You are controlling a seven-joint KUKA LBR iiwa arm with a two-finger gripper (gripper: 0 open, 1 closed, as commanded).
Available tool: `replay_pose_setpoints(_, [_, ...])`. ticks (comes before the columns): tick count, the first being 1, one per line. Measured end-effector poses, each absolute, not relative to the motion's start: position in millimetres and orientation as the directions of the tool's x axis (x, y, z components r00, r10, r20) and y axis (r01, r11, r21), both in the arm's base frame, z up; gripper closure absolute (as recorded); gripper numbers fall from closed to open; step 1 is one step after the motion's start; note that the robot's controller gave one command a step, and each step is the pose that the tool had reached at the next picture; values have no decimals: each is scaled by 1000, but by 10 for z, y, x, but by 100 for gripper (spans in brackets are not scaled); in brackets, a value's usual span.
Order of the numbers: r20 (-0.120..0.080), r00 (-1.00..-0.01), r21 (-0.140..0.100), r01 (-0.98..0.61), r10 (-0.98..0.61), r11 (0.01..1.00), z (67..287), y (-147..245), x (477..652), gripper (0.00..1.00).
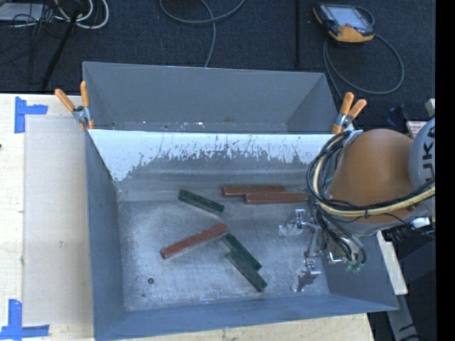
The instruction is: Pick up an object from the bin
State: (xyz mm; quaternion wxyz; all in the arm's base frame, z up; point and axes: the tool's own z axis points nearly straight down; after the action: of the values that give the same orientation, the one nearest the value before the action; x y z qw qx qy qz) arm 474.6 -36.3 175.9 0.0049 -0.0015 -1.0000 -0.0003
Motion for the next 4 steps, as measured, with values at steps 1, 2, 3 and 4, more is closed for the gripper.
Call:
replay_pose_setpoints(1, [2,-1000,0,1,1,1000,1798,-361,4764,0])
replay_pose_setpoints(2, [-1,-987,0,163,163,987,1257,-78,4800,0])
replay_pose_setpoints(3, [2,-852,-1,524,524,852,1407,175,5279,0])
replay_pose_setpoints(4, [1,-915,-1,404,404,915,1145,231,5277,0])
